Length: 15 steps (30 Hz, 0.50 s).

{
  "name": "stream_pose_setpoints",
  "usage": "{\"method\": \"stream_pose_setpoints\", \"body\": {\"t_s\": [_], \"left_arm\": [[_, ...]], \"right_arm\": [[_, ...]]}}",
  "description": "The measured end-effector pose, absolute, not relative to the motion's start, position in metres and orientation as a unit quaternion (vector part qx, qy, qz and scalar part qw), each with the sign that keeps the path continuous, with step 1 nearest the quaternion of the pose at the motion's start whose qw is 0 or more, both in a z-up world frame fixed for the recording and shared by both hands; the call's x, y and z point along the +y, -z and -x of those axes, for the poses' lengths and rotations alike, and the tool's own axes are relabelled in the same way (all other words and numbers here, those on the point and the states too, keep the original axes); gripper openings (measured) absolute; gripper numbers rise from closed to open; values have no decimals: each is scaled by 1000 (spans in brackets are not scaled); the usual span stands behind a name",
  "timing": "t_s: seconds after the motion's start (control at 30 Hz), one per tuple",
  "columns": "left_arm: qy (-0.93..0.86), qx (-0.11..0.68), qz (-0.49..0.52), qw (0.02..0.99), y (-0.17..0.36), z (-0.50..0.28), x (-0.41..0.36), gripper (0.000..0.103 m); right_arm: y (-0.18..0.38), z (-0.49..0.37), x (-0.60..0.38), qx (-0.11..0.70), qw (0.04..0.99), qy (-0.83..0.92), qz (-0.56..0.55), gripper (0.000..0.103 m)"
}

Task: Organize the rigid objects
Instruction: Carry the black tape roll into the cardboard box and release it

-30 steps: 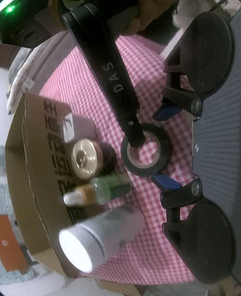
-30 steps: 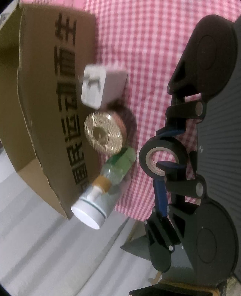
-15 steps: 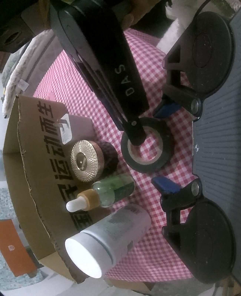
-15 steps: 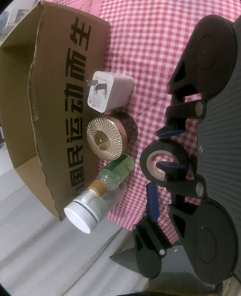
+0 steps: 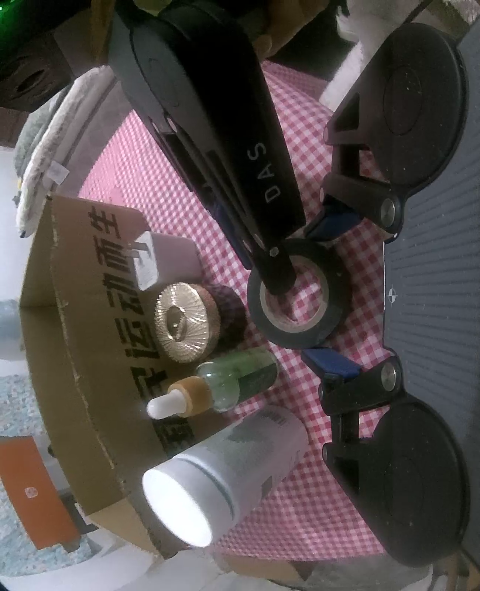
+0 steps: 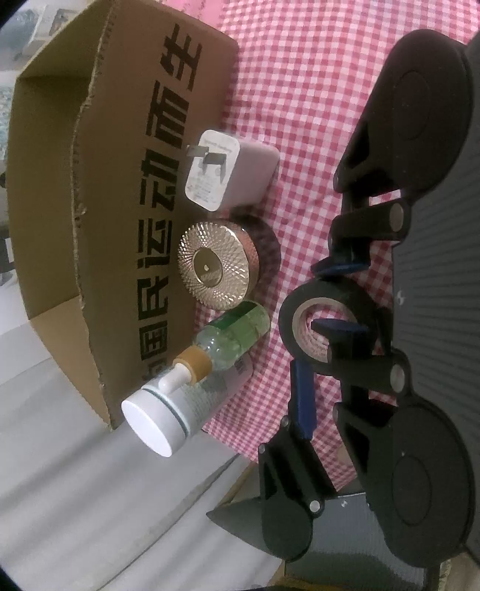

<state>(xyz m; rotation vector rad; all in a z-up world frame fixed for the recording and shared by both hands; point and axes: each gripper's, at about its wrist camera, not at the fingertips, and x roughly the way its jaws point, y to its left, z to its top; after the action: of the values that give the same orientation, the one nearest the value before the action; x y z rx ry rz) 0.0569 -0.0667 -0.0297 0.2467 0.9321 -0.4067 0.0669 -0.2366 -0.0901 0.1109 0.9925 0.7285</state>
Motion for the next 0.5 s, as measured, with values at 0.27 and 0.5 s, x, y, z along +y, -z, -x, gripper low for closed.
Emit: {"method": "stream_pose_setpoints", "body": {"t_s": [0.27, 0.5], "left_arm": [[186, 388, -128, 894, -14, -39, -65, 64], [172, 321, -153, 919, -70, -46, -62, 64]], "right_arm": [[48, -50, -247, 416, 841, -342, -44, 26], [-17, -50, -254, 339, 872, -351, -27, 26]]}}
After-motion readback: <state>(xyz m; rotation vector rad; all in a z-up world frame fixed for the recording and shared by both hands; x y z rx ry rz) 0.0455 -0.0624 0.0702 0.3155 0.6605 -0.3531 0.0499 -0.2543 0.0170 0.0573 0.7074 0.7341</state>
